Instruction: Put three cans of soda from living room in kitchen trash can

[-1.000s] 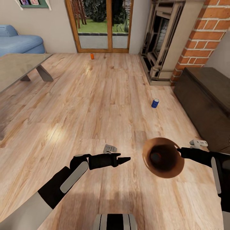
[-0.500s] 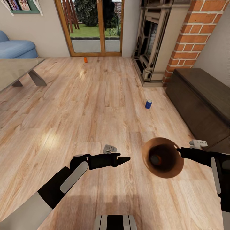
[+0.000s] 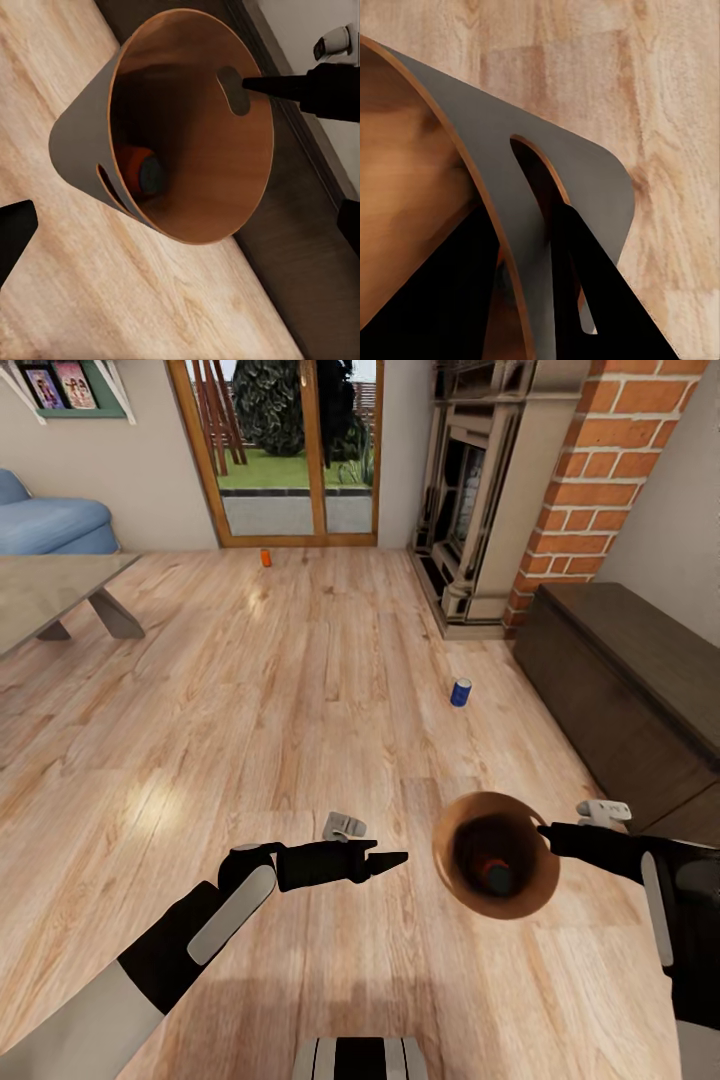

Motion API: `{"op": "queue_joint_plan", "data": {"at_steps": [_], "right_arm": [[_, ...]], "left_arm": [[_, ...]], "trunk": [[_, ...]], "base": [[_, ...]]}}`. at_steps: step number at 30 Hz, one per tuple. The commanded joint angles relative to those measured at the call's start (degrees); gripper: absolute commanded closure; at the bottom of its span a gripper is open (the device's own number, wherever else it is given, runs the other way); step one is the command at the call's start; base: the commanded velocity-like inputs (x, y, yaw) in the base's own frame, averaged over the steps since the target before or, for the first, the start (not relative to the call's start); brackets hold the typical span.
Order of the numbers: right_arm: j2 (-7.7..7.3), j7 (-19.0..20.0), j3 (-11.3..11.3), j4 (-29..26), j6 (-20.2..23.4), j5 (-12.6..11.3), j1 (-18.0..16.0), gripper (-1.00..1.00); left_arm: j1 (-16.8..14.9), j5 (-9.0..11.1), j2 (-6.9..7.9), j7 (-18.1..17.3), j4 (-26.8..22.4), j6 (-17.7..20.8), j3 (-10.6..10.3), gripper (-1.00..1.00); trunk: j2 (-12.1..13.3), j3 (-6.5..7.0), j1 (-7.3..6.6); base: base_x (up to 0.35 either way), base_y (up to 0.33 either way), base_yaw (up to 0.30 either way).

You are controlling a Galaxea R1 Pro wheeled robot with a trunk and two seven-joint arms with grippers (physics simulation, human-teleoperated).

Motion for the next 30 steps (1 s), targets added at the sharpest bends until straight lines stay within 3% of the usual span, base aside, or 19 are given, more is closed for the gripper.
{"op": "queue_joint_plan", "data": {"at_steps": [1, 18, 23, 30], "right_arm": [[0.2, -0.2, 0.0, 0.0, 0.2, -0.9, 0.0, 1.0], [0.63, -0.2, -0.3, 0.0, 1.0, -1.8, 0.0, 1.0], [3.14, -0.3, 0.0, 0.0, 1.0, -1.8, 0.0, 1.0], [3.63, -0.3, 0.1, 0.0, 1.0, -1.7, 0.0, 1.0]], "left_arm": [[0.0, 0.0, 0.01, 0.0, 0.0, 0.0, 0.0, -1.0], [0.0, 0.0, -0.02, 0.0, 0.0, 0.0, 0.0, -1.0], [0.0, 0.0, -0.02, 0.0, 0.0, 0.0, 0.0, -1.0], [0.0, 0.0, -0.02, 0.0, 0.0, 0.0, 0.0, -1.0]], "trunk": [[0.0, 0.09, 0.0], [0.0, 1.35, 0.0], [0.0, 1.72, 0.0], [0.0, 2.23, 0.0]], "base": [[0.0, 0.0, 0.0], [0.0, 0.0, 0.0], [0.0, 0.0, 0.0], [0.0, 0.0, 0.0]]}}
